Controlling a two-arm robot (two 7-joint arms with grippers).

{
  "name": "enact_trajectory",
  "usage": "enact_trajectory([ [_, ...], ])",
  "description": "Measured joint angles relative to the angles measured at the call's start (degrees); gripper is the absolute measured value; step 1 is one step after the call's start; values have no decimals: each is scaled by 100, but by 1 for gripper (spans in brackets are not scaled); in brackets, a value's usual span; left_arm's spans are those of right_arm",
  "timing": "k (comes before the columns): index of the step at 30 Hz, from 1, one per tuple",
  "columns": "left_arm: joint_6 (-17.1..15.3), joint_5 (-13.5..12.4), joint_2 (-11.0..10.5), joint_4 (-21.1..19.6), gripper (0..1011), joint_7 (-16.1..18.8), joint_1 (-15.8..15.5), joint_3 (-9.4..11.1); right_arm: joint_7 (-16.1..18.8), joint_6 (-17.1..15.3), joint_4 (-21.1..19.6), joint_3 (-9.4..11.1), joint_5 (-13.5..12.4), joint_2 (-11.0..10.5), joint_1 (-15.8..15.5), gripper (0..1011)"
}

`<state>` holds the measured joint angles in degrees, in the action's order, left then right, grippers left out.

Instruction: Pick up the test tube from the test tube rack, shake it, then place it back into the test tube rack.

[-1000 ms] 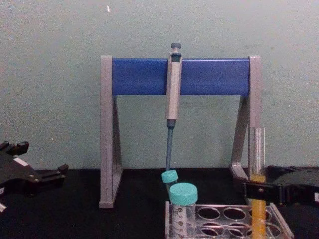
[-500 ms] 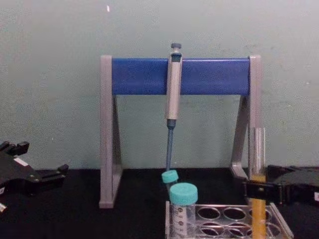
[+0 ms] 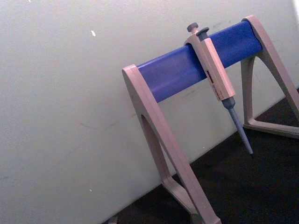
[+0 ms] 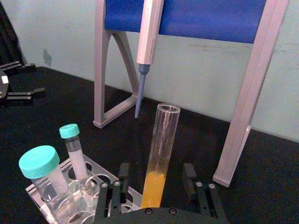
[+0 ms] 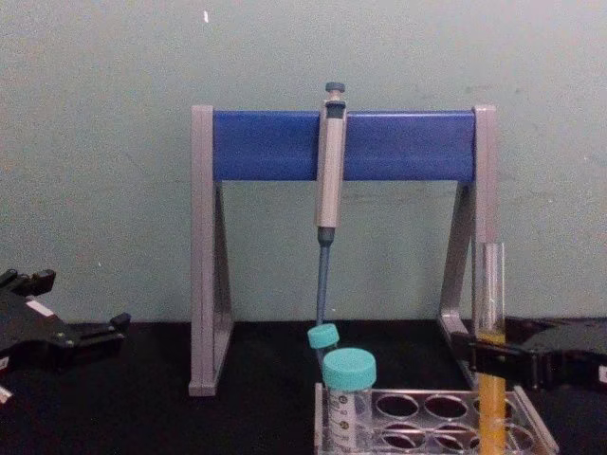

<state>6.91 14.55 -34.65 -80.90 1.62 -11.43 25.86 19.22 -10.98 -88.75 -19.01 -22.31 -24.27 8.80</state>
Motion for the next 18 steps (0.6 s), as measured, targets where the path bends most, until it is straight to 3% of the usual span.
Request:
enact_trajectory([
  [2, 0, 0, 0, 0, 1001, 0, 0, 0, -2, 1, -1, 0, 0, 0, -1, 682],
  [8, 0, 0, 0, 0, 1001, 0, 0, 0, -5, 3, -1, 0, 0, 0, -1, 530],
  [15, 0, 0, 0, 0, 1001, 0, 0, 0, -5, 6, -1, 0, -2, 0, -1, 260],
  [18, 0, 0, 0, 0, 1001, 0, 0, 0, -4, 8, -2, -1, -4, 0, -1, 234],
])
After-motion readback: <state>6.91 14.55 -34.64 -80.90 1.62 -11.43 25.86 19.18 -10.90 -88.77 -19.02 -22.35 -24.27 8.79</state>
